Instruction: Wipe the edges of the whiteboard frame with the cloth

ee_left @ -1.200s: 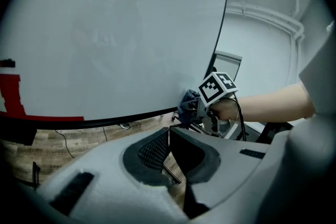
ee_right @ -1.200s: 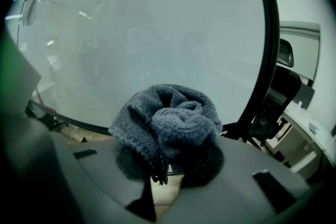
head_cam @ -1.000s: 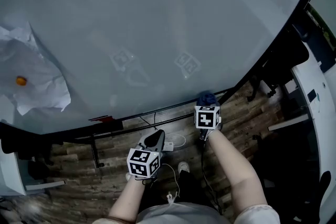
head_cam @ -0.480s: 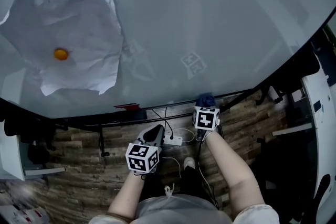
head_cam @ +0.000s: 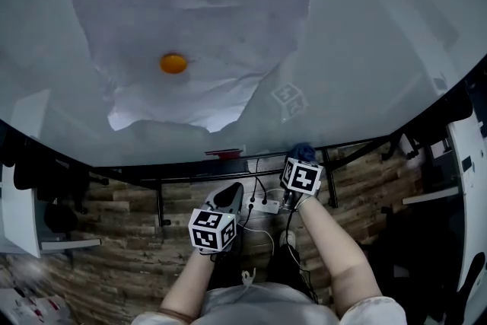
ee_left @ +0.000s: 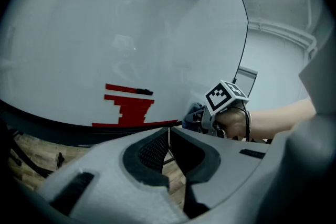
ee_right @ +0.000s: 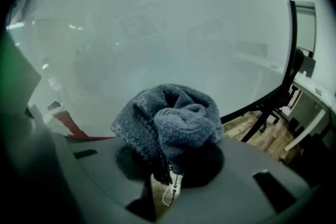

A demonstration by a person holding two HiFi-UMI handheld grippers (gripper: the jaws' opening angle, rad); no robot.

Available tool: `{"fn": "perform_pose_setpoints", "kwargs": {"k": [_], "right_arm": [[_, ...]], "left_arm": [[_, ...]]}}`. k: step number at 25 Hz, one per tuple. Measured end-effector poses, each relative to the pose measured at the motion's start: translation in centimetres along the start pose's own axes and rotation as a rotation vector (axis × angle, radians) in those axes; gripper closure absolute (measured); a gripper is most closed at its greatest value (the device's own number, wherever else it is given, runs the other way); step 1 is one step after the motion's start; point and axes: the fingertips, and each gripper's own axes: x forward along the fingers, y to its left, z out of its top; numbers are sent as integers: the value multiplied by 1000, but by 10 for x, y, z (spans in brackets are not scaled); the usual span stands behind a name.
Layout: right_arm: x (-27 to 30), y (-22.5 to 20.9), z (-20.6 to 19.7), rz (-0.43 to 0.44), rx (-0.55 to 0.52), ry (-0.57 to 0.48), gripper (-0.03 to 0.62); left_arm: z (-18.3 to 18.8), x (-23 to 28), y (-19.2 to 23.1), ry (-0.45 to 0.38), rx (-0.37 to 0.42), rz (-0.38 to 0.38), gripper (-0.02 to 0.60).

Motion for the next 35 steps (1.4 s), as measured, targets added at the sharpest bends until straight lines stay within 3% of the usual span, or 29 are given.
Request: {"fn": "perform_pose_setpoints", "kwargs": {"k": [6, 11, 16, 25, 32, 35], "right_arm": [[-4, 42, -8, -50, 49, 9, 517], [-14, 95, -11, 18, 114, 13, 517], [-11, 123, -20, 6, 117, 21, 517], [-11, 162, -28, -23, 20, 36, 517], [-13, 189, -32, 34, -66, 69, 517], [-15, 209, -43, 109, -143, 113, 518]], "left_arm": [[-1, -36, 47, -21, -17, 23, 557], [-3, -71, 83, -25, -9, 35, 558], [-3, -101, 114, -28, -9, 39, 558], [-11, -130, 137, -14, -24, 39, 558], [6, -140, 145, -78, -71, 101, 558], [7, -145, 147, -104, -98, 128, 558]]}}
